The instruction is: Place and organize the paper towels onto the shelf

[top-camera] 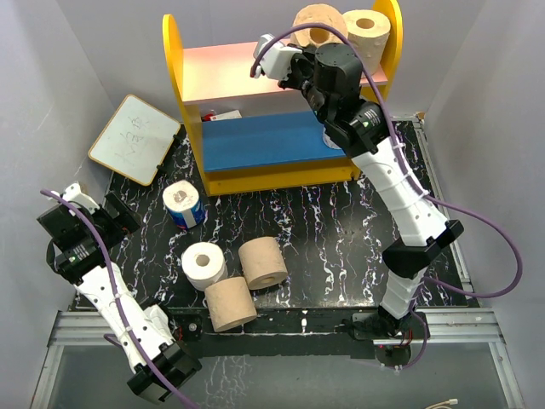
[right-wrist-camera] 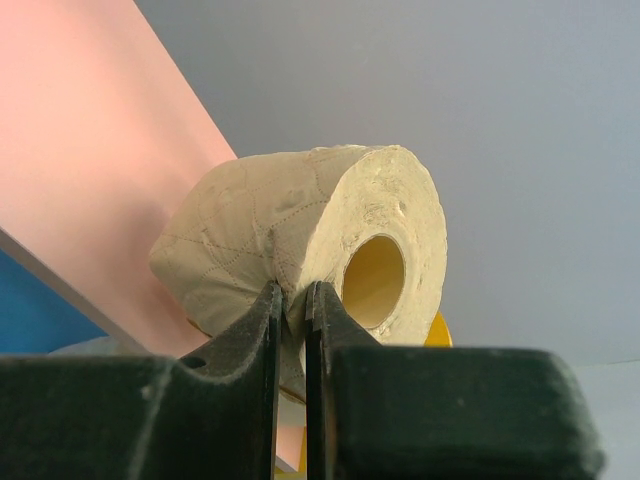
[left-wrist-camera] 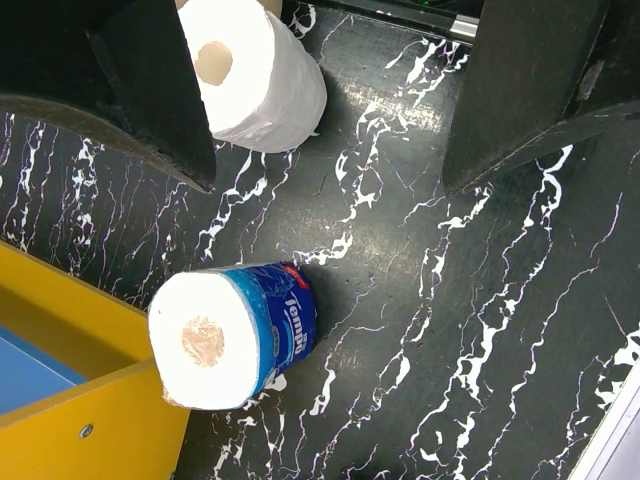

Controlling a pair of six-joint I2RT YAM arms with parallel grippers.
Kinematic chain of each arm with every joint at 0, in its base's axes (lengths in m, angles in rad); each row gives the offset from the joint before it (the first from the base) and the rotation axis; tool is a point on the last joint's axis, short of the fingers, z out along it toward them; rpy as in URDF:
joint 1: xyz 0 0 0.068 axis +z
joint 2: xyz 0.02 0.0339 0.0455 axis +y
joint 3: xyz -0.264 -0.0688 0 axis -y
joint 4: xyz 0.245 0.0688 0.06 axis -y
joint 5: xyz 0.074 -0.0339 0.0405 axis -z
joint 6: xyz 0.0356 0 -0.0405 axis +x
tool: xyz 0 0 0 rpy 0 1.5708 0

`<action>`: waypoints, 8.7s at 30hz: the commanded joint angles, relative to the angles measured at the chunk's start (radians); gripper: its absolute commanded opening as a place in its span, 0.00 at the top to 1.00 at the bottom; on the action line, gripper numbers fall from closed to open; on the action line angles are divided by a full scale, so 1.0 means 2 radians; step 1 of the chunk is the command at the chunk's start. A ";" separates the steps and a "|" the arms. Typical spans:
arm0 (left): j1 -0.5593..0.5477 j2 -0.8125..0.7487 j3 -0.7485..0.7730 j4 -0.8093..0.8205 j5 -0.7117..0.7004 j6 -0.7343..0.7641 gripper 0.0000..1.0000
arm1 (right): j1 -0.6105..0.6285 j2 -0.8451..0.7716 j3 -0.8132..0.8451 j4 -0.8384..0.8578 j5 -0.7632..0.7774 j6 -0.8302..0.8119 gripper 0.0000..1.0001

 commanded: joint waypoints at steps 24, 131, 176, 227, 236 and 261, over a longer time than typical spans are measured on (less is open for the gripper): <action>0.004 -0.003 -0.004 -0.001 0.015 -0.003 0.07 | 0.021 -0.058 -0.030 0.090 -0.041 0.035 0.24; 0.015 0.229 0.224 -0.196 0.123 0.041 0.04 | 0.175 -0.082 -0.378 -0.015 -0.121 0.160 0.59; 0.015 0.219 0.202 -0.188 0.119 0.037 0.05 | 0.195 0.057 -0.452 0.152 -0.178 0.195 0.95; 0.015 0.205 0.189 -0.185 0.133 0.040 0.09 | -0.078 0.045 -0.391 0.038 -0.470 0.588 0.51; 0.015 0.208 0.187 -0.186 0.135 0.040 0.09 | -0.066 0.060 -0.374 0.019 -0.417 0.579 0.39; 0.015 0.210 0.188 -0.187 0.136 0.042 0.09 | 0.001 0.076 -0.371 0.014 -0.257 0.530 1.00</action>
